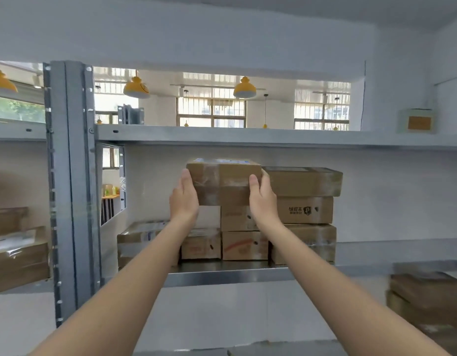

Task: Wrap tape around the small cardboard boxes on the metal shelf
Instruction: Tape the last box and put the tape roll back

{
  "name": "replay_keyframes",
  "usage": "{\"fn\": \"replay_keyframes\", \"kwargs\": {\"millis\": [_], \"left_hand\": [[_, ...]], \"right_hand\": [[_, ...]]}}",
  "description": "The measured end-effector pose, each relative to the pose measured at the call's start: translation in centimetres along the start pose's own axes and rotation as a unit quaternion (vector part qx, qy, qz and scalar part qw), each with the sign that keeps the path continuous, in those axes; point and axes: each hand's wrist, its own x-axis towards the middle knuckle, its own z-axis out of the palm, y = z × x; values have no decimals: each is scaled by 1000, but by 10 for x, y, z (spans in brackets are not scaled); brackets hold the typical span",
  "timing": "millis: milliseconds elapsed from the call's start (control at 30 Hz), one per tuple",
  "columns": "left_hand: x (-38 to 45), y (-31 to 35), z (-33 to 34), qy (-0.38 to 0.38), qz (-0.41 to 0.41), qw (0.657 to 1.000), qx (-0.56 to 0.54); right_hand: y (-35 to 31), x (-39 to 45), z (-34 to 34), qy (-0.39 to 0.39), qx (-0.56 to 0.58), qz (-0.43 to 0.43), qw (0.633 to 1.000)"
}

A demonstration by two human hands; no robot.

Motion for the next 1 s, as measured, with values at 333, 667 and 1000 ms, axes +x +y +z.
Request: {"fn": "replay_keyframes", "kwargs": {"millis": [333, 667, 1000], "left_hand": [[45, -41, 47, -58, -16, 998, -3], [63, -81, 78, -91, -37, 995, -11], [83, -94, 86, -77, -33, 996, -24]], "right_hand": [[35, 52, -1, -7, -20, 40, 999], [76, 77, 9, 65, -132, 15, 989], [82, 94, 15, 68, -158, 34, 985]]}}
